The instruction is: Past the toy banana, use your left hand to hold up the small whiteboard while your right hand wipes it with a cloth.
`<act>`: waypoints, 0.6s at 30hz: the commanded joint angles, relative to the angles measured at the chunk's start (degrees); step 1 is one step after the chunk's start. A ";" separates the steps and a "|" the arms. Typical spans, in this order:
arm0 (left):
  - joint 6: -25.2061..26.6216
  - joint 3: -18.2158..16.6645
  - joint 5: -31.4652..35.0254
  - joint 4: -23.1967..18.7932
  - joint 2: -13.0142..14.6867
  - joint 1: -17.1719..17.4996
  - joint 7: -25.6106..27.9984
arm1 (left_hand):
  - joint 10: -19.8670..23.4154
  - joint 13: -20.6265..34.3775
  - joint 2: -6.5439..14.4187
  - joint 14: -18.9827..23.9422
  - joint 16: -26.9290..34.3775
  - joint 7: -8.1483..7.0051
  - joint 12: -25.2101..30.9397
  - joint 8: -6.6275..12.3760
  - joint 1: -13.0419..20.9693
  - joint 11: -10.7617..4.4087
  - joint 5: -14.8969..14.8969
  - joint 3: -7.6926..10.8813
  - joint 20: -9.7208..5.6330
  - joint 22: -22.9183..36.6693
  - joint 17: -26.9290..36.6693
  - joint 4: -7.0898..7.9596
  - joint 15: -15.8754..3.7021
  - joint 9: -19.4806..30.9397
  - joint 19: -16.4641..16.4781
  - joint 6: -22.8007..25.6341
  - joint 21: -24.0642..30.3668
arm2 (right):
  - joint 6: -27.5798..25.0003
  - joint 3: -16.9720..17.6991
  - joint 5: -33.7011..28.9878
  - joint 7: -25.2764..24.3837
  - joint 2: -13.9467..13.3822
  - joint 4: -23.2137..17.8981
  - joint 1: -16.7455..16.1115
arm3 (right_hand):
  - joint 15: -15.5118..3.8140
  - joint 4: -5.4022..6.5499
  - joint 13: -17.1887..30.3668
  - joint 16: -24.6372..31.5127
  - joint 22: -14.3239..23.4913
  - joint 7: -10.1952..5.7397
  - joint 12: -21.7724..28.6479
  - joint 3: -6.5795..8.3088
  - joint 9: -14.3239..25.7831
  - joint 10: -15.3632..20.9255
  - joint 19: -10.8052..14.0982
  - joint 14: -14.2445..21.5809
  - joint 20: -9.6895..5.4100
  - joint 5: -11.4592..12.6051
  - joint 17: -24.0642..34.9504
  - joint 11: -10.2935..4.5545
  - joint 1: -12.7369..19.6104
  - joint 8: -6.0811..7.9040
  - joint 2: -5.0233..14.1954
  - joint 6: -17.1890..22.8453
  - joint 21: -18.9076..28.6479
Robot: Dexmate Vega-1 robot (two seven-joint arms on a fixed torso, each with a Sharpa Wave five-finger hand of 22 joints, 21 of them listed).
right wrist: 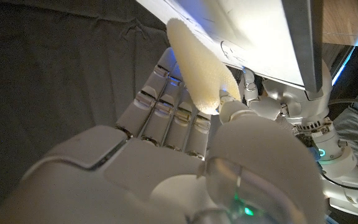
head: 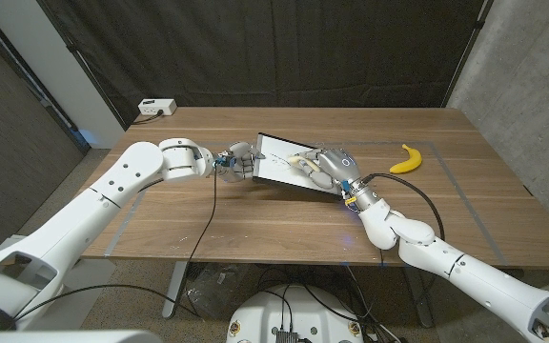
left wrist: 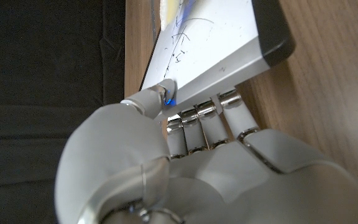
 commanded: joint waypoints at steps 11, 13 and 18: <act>-0.45 0.11 0.50 0.22 -0.55 0.07 -1.36 | 0.13 0.24 0.08 0.31 0.06 1.68 0.36 -0.23 -0.47 -0.29 0.48 0.46 -0.04 0.18 0.08 -0.06 -0.15 0.21 0.52 1.89 -0.14 | -1.69 -5.83 1.22 -0.12 0.40 5.29 3.51 | -5.95 0.35 0.22 0.00 0.18 -0.78 -0.28 0.23 0.24 0.42 0.21 0.34 -6.67 -0.04 -0.04 -0.40 0.17 0.13 0.72 0.64 0.61; -0.38 0.12 0.53 0.30 -0.55 0.02 -1.60 | 0.13 0.25 0.06 0.22 0.02 1.69 0.36 -0.23 -0.53 -0.37 0.47 0.47 -0.05 0.18 0.08 -0.05 -0.10 0.21 0.44 1.91 -0.20 | -1.70 -6.12 1.05 0.08 0.14 5.26 3.46 | -5.93 0.35 0.22 0.01 0.18 -0.83 -0.28 0.25 0.24 0.45 0.22 0.37 -6.63 -0.03 -0.04 -0.52 0.18 0.12 0.72 0.62 0.66; -0.20 0.13 0.56 0.44 -0.60 -0.14 -1.91 | -0.05 0.25 0.11 0.16 0.02 1.57 0.29 -0.26 -0.62 -0.29 0.45 0.47 -0.07 0.18 0.11 0.03 -0.11 0.21 0.37 1.84 -0.28 | -1.63 -6.52 1.24 0.84 -0.10 5.46 3.59 | -5.94 0.34 0.23 0.00 0.17 -1.20 -0.36 0.22 0.25 0.39 0.13 0.35 -6.64 -0.04 -0.03 -0.82 0.16 0.16 0.65 0.79 0.73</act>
